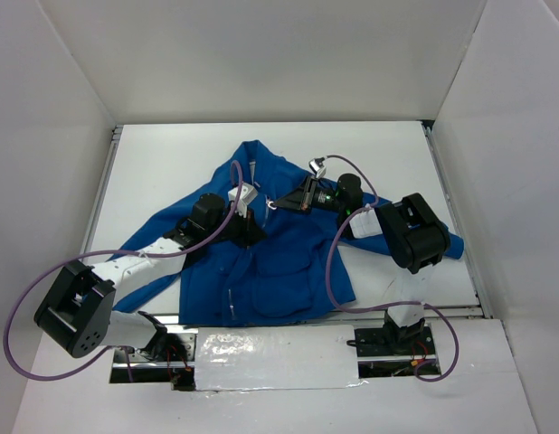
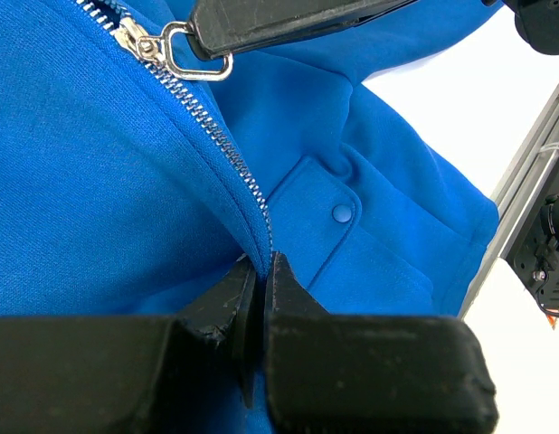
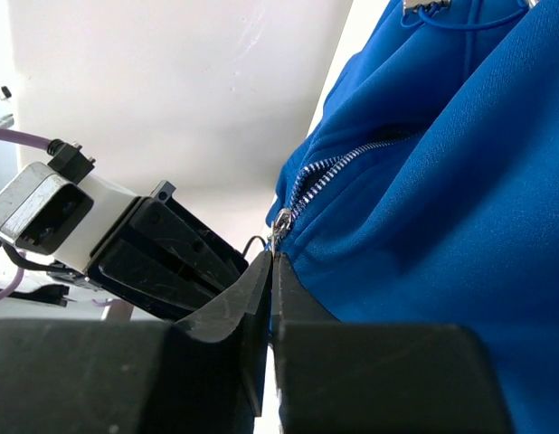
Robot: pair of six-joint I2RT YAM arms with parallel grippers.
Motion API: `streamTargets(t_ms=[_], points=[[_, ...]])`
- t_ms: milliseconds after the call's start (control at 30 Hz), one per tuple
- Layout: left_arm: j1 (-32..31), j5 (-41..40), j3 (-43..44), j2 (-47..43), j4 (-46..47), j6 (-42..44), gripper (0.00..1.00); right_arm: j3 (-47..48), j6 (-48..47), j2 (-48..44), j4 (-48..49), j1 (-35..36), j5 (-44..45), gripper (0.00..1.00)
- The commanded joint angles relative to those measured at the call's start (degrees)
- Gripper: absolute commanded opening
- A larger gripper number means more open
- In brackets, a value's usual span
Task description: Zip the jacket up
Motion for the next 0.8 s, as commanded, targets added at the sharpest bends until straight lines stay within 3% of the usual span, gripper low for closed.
streamTargets(t_ms=[0, 67, 267, 633, 767], points=[[-0.4, 1.6, 0.3, 0.2, 2.1, 0.7, 0.0, -0.3, -0.2, -0.1, 4.2, -0.4, -0.8, 0.05], [-0.4, 1.6, 0.4, 0.3, 2.1, 0.6, 0.0, -0.4, -0.2, -0.4, 4.3, -0.3, -0.7, 0.0], [-0.4, 1.4, -0.2, -0.8, 1.9, 0.3, 0.0, 2.8, -7.0, -2.0, -3.8, -0.7, -0.6, 0.0], [-0.4, 0.5, -1.7, -2.2, 2.0, -1.2, 0.0, 23.1, -29.0, -2.4, -46.3, -1.2, 3.1, 0.0], [-0.4, 1.1, -2.0, -1.7, 2.3, -1.5, 0.0, 29.6, -31.7, 0.3, -52.5, -2.1, 2.5, 0.0]])
